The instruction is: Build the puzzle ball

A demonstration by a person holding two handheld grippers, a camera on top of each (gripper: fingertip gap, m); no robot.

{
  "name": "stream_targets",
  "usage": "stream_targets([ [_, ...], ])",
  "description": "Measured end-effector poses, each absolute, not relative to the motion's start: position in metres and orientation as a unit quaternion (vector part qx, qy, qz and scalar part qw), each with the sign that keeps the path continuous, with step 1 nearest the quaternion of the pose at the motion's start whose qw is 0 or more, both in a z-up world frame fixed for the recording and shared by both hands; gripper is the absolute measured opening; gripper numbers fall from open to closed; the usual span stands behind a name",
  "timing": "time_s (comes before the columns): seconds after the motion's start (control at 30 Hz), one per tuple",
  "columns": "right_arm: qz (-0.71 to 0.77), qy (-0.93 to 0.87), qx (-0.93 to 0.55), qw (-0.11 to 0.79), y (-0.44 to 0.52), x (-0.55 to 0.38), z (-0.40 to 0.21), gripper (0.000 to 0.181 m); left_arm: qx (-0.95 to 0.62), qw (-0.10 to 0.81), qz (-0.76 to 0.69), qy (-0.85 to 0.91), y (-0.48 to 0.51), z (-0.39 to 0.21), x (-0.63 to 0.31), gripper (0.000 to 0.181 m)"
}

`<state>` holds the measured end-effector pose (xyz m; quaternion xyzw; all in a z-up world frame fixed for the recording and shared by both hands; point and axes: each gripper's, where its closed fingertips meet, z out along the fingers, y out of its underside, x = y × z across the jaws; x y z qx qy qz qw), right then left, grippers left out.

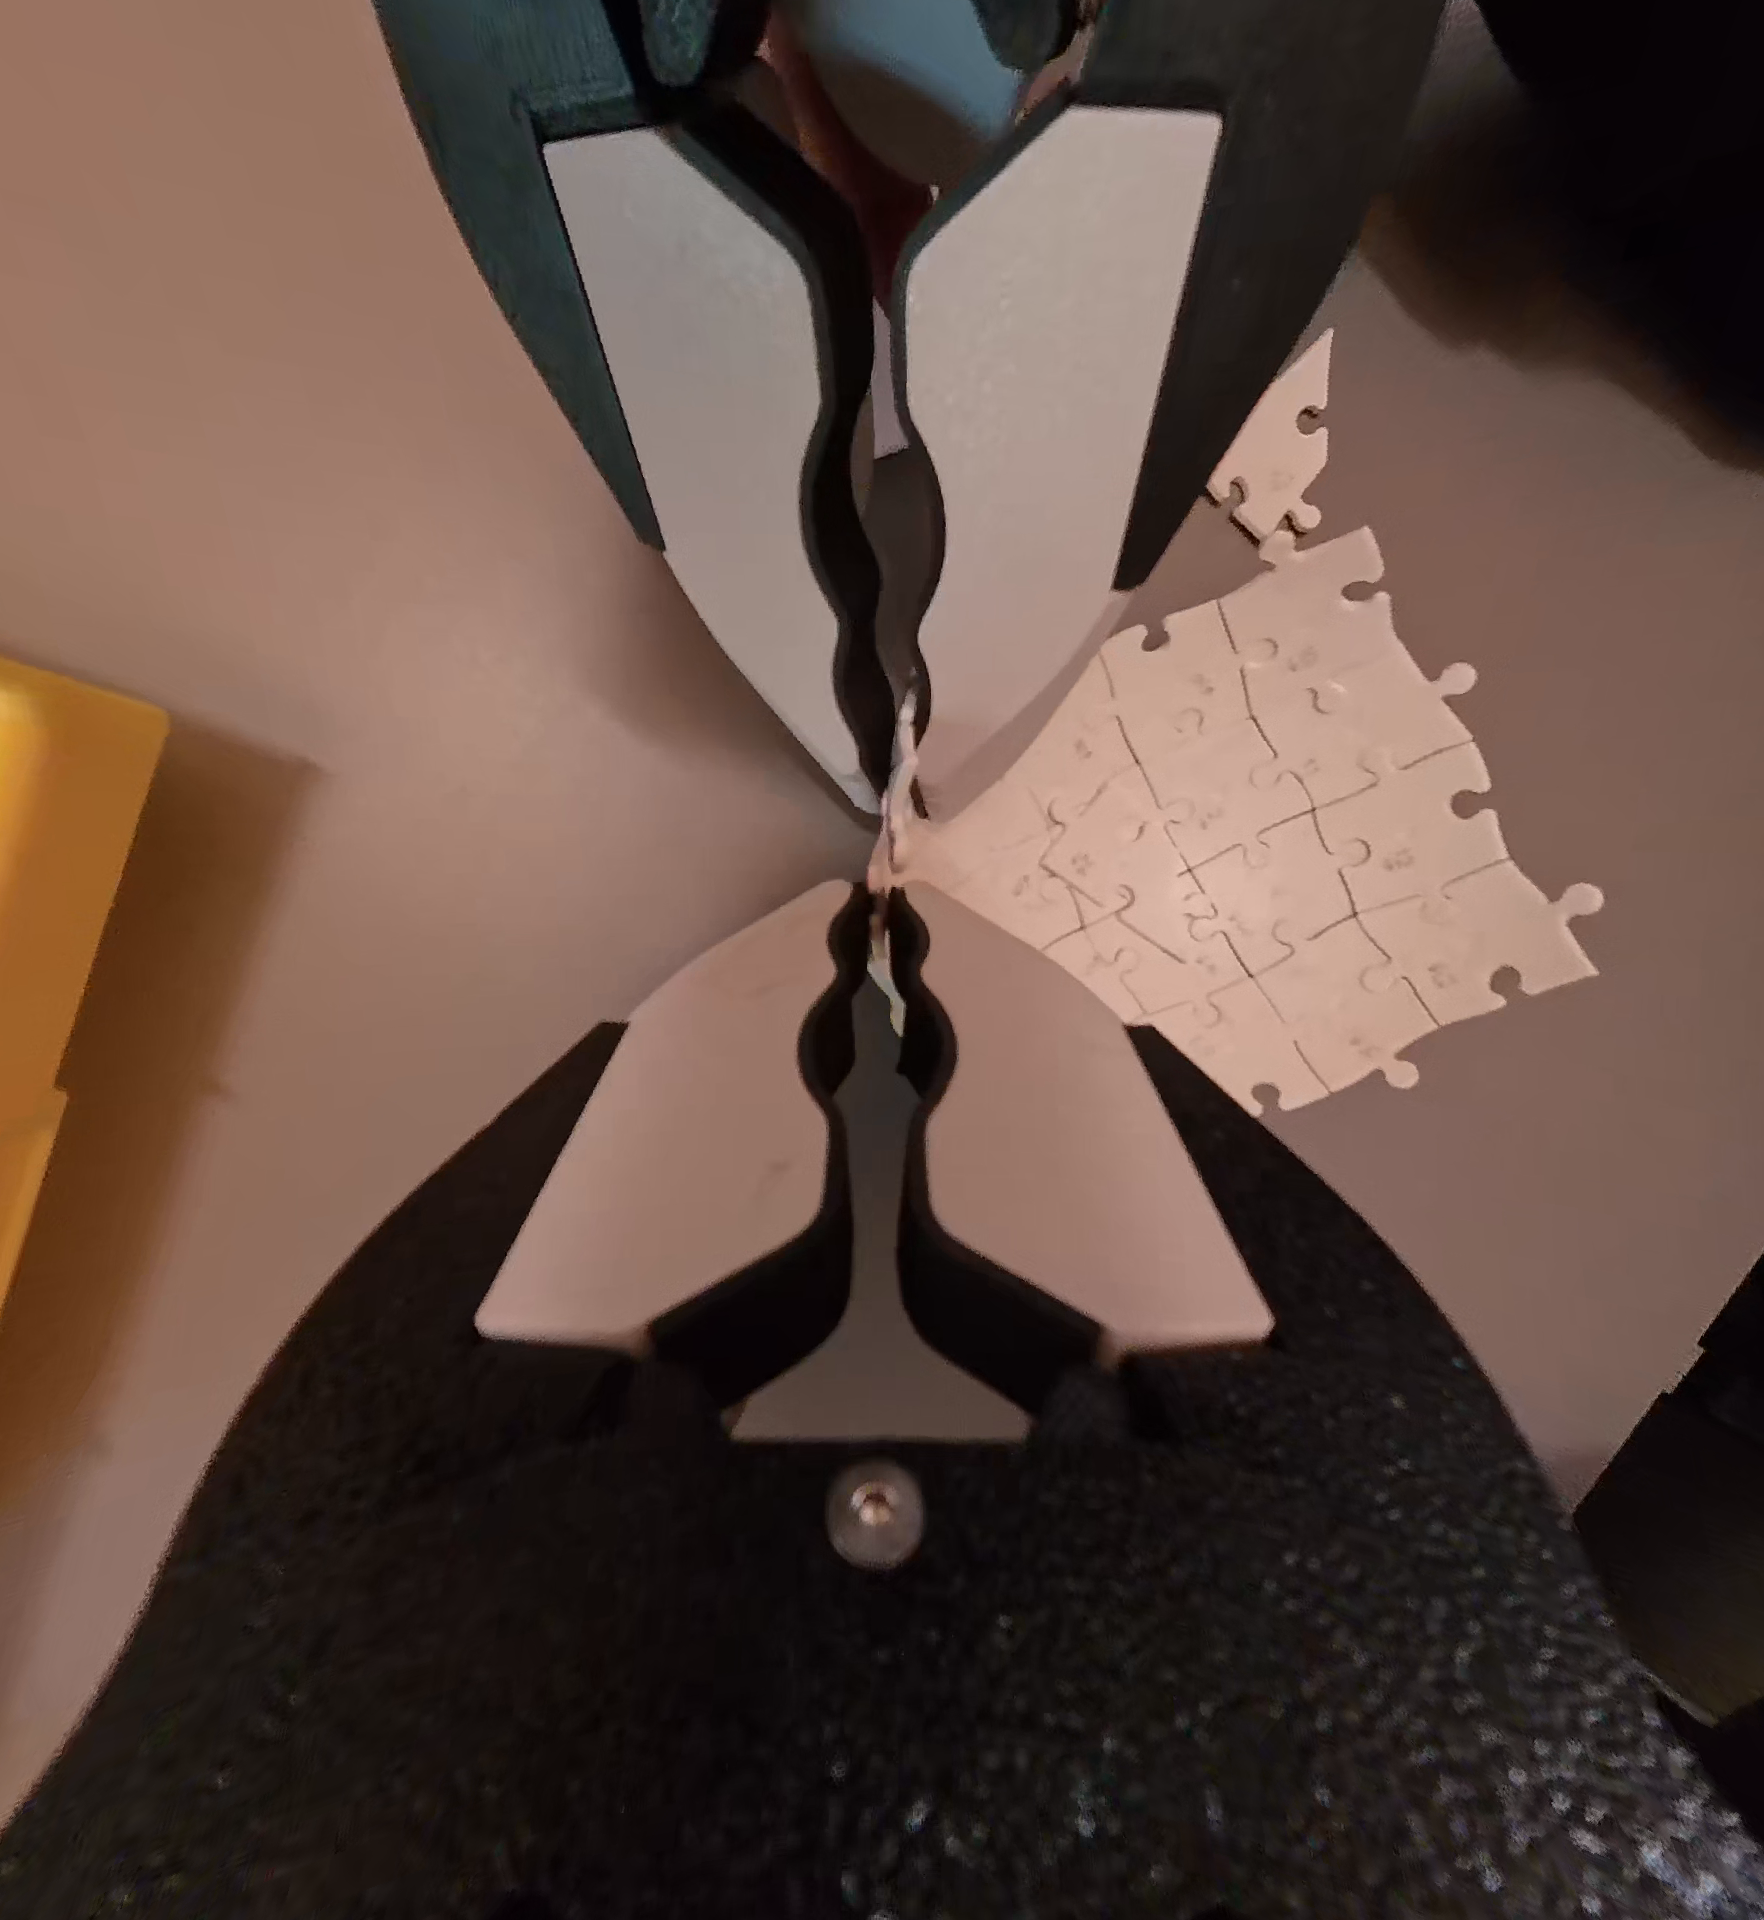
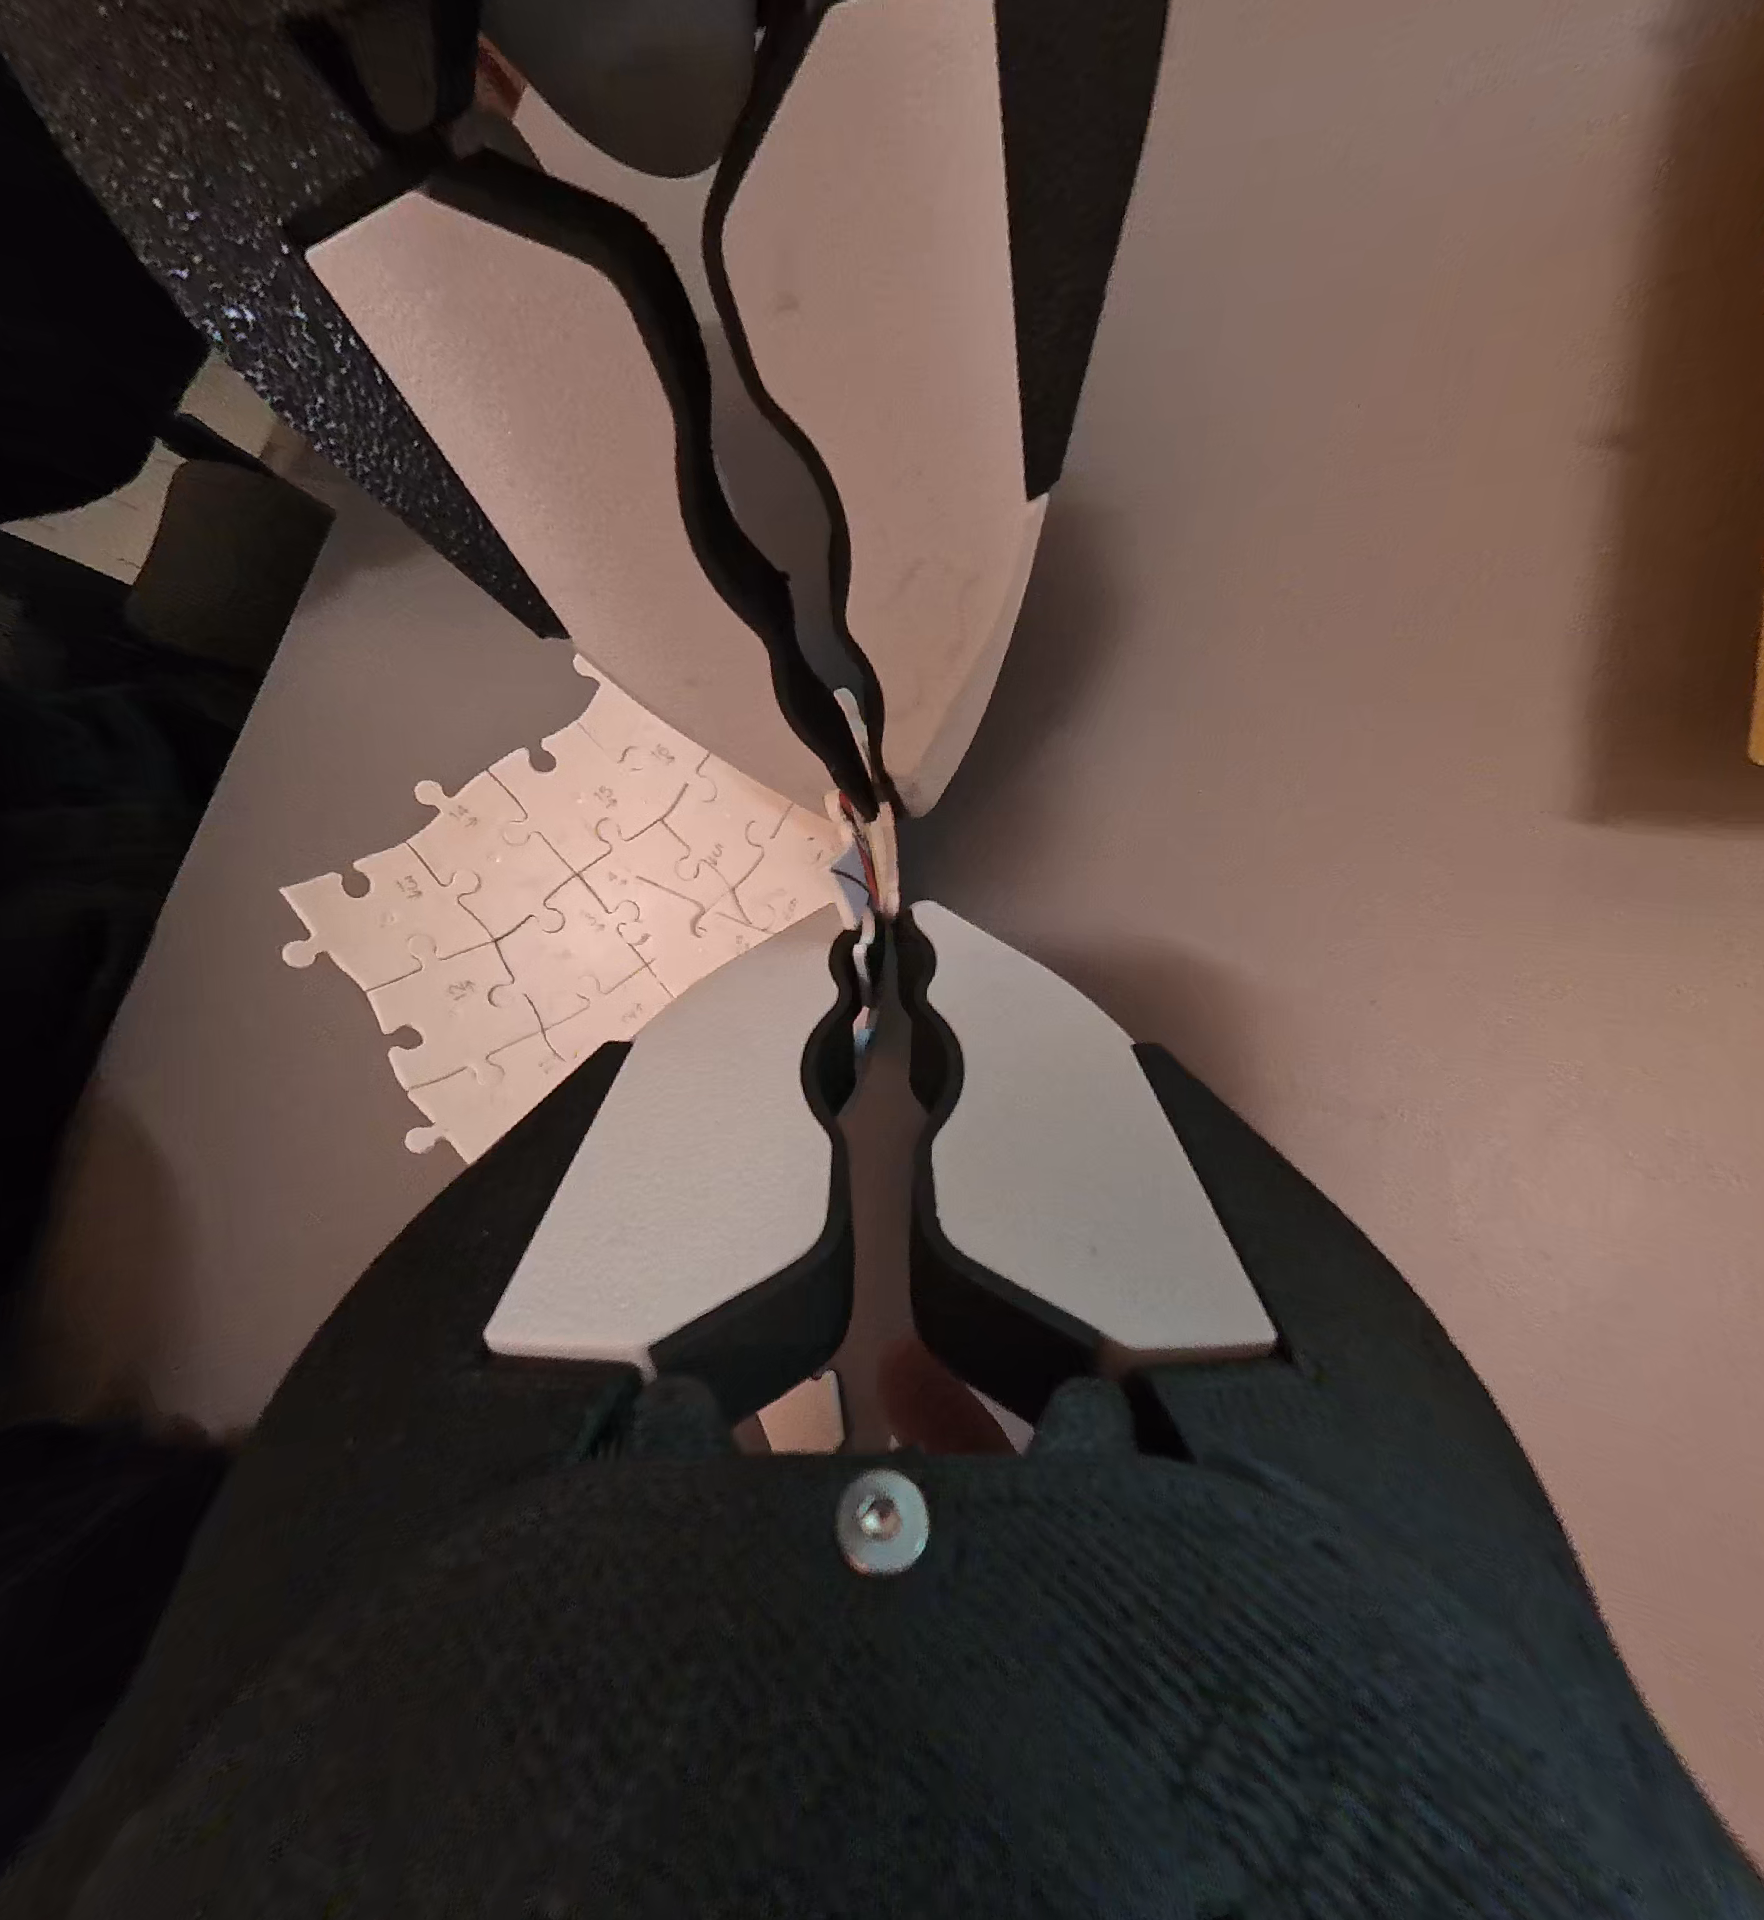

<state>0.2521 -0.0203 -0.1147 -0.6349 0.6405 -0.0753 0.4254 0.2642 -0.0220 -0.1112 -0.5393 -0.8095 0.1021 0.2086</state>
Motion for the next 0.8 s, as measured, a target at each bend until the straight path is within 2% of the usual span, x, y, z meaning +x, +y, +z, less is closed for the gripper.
stream_targets([
  [0.2,-0.075,0.652,-0.609,0.445,-0.0229,0.2529,-0.1127,0.013,-0.533,0.214,0.106,-0.812,-0.0223,-0.1092,0.2638,0.002],
  [0.3,-0.081,0.654,-0.619,0.428,-0.0248,0.2504,-0.117,0.02,-0.533,0.214,0.106,-0.812,-0.0225,-0.1089,0.2635,0.002],
  [0.8,-0.067,0.661,-0.595,0.452,-0.0249,0.2533,-0.1156,0.008,-0.532,0.203,0.117,-0.814,-0.0257,-0.1093,0.2651,0.003],
])
